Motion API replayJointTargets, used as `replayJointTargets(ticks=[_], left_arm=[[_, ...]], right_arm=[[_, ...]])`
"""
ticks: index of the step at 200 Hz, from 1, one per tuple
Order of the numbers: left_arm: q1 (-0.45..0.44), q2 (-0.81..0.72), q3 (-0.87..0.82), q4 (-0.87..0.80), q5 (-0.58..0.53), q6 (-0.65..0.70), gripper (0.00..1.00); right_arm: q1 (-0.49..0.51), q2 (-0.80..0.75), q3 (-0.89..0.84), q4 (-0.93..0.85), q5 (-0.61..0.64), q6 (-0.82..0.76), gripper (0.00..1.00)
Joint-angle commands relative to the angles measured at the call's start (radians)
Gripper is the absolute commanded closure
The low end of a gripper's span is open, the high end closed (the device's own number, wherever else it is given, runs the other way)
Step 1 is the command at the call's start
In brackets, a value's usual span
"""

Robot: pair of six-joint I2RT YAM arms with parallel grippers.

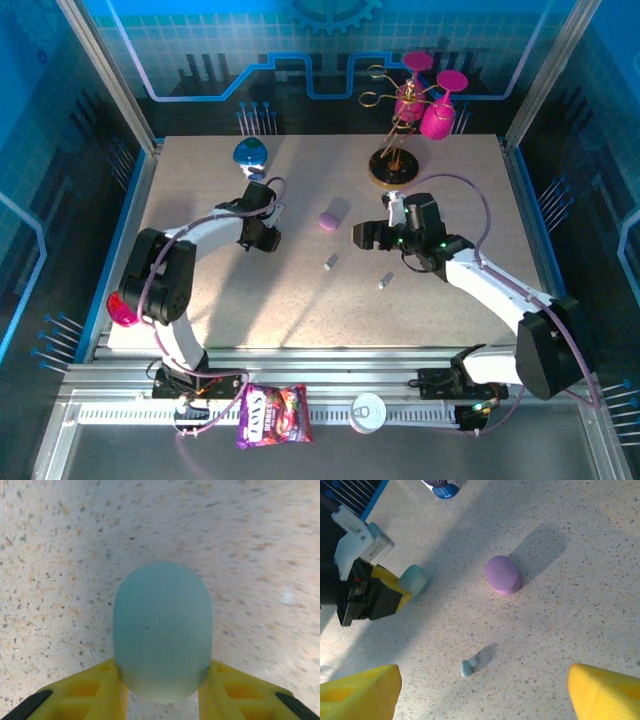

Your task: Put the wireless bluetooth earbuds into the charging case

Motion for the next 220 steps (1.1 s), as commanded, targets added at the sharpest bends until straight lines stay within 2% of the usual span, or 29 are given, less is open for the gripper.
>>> replayJointTargets(ticks=[1, 24, 49, 70, 112, 141, 168, 220], left_arm=[[-0.034, -0.159, -0.074, 0.149, 0.159, 0.081, 0.62], [-0.054, -0.291, -0.181, 0.321, 0.339, 0.109, 0.66], [-0.125, -0.409, -0.27, 0.434, 0.441, 0.225, 0.66], [-0.155, -0.477, -0.309, 0.495, 0.51, 0.248, 0.66], [-0.212, -0.507, -0.31, 0.467, 0.556, 0.324, 0.65], [-0.252, -0.517, -0.302, 0.448, 0.551, 0.361, 0.64], [-0.273, -0.531, -0.297, 0.438, 0.543, 0.375, 0.64], [-0.286, -0.544, -0.295, 0.433, 0.535, 0.381, 0.64]], right_arm=[[-0.019, -0.053, 0.033, -0.08, -0.072, 0.083, 0.14], [-0.029, -0.067, 0.061, -0.144, -0.184, 0.144, 0.14], [-0.025, -0.093, 0.093, -0.163, -0.297, 0.192, 0.14], [-0.008, -0.1, 0.121, -0.181, -0.357, 0.219, 0.13], [0.052, -0.074, 0.16, -0.173, -0.418, 0.268, 0.13], [0.085, -0.041, 0.188, -0.183, -0.433, 0.281, 0.18], [0.098, -0.019, 0.198, -0.187, -0.437, 0.288, 0.29], [0.1, -0.008, 0.196, -0.193, -0.446, 0.299, 0.63]])
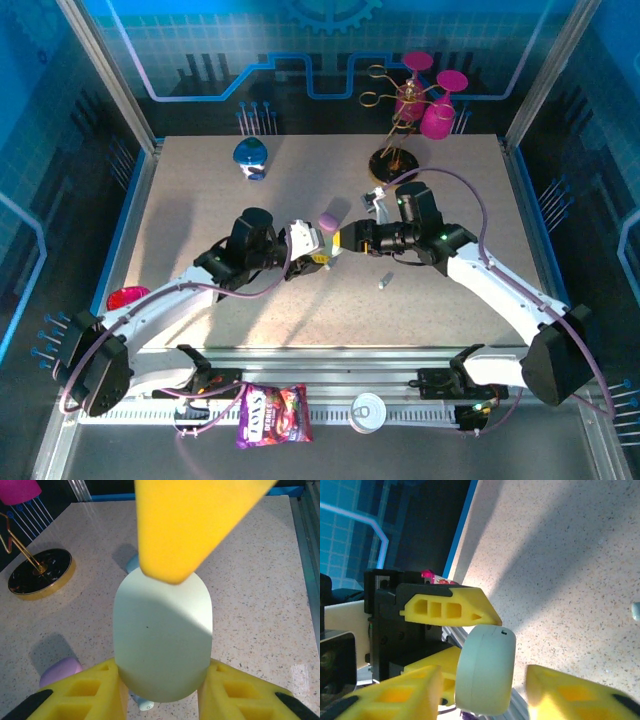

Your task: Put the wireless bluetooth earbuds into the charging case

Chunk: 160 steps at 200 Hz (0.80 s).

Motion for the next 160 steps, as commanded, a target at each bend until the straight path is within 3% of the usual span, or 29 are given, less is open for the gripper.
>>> replayJointTargets(ticks=[1, 26, 42, 60, 72, 93, 113, 160], left_arm=[[-0.01, -0.023, 0.012, -0.011, 0.022, 0.026, 0.64], [-0.011, -0.021, 0.011, 0.0, 0.021, 0.025, 0.64], [-0.013, -0.02, 0.008, 0.017, 0.019, 0.016, 0.61], [-0.013, -0.021, -0.008, 0.065, 0.019, -0.011, 0.48], [-0.014, -0.03, -0.033, 0.132, 0.023, -0.047, 0.32], [-0.01, -0.051, -0.105, 0.32, 0.037, -0.144, 0.14], [-0.008, -0.06, -0.181, 0.566, 0.038, -0.259, 0.03], [-0.008, 0.009, -0.291, 1.059, -0.037, -0.46, 0.01]], right_arm=[[0.008, 0.005, 0.031, -0.02, -0.023, 0.01, 0.64], [0.009, 0.001, 0.032, -0.023, -0.028, 0.016, 0.79], [0.006, -0.003, 0.033, -0.012, -0.041, 0.027, 0.81], [-0.008, -0.014, 0.019, 0.033, -0.07, 0.055, 0.81], [-0.025, -0.026, 0.0, 0.083, -0.102, 0.09, 0.81], [-0.066, -0.047, -0.043, 0.207, -0.173, 0.186, 0.81], [-0.104, -0.067, -0.089, 0.344, -0.243, 0.299, 0.81], [-0.156, -0.093, -0.196, 0.721, -0.329, 0.597, 0.81]])
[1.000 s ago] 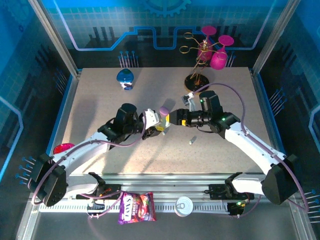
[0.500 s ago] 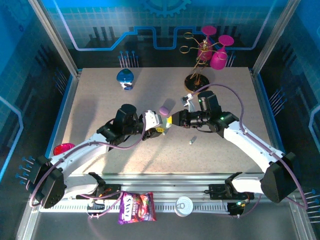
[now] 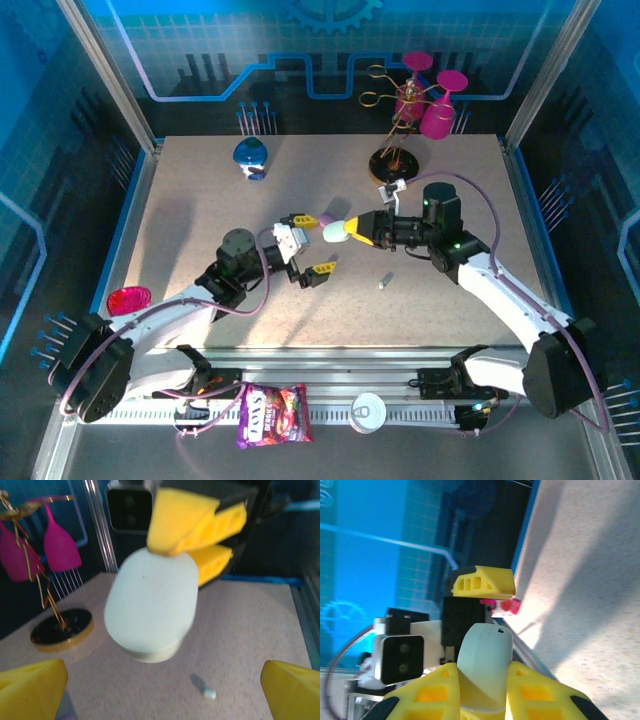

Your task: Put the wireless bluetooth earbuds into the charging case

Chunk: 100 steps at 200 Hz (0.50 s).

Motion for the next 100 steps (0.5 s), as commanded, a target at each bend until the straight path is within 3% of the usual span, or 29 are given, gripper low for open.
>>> replayJointTargets(ticks=[1, 46, 100], left_arm=[[-0.002, 0.039, -0.03, 0.368, -0.036, -0.147, 0.01], [-0.004, 0.101, -0.012, 0.478, 0.009, -0.181, 0.06], [-0.007, 0.173, 0.018, 0.586, 0.037, -0.251, 0.33]], right_arm=[[-0.022, -0.022, -0.041, 0.298, -0.086, 0.217, 0.81], [-0.025, -0.006, -0.101, 0.573, -0.083, 0.436, 0.82], [-0.019, -0.003, -0.121, 0.688, -0.051, 0.536, 0.83]])
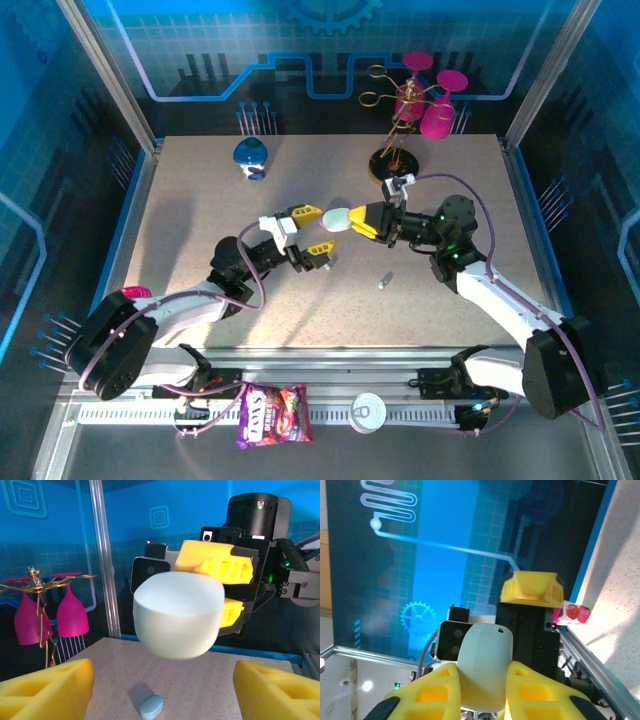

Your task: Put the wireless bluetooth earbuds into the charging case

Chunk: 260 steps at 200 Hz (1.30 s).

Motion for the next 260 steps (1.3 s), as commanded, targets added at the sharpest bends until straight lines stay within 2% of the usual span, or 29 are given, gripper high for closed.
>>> replayJointTargets(ticks=[1, 12, 94, 216, 230, 260], left_arm=[[-0.007, 0.033, 0.035, 0.118, 0.037, -0.057, 0.34], [-0.009, 0.045, 0.044, 0.126, 0.044, -0.062, 0.37], [-0.02, 0.066, 0.084, 0.136, 0.074, -0.084, 0.46], [-0.026, 0.066, 0.094, 0.114, 0.103, -0.083, 0.7], [-0.026, 0.061, 0.096, 0.096, 0.103, -0.082, 0.71], [-0.025, 0.032, 0.094, 0.017, 0.094, -0.092, 0.72]], right_arm=[[-0.006, -0.003, -0.006, 0.109, 0.008, 0.066, 0.83], [-0.003, -0.004, -0.003, 0.107, 0.008, 0.065, 0.84], [0.015, 0.025, 0.002, 0.118, 0.008, 0.057, 0.84], [0.022, 0.044, 0.002, 0.129, 0.008, 0.062, 0.83], [0.021, 0.041, 0.002, 0.11, 0.008, 0.047, 0.77], [0.008, 0.011, 0.007, 0.015, 0.023, -0.065, 0.48]])
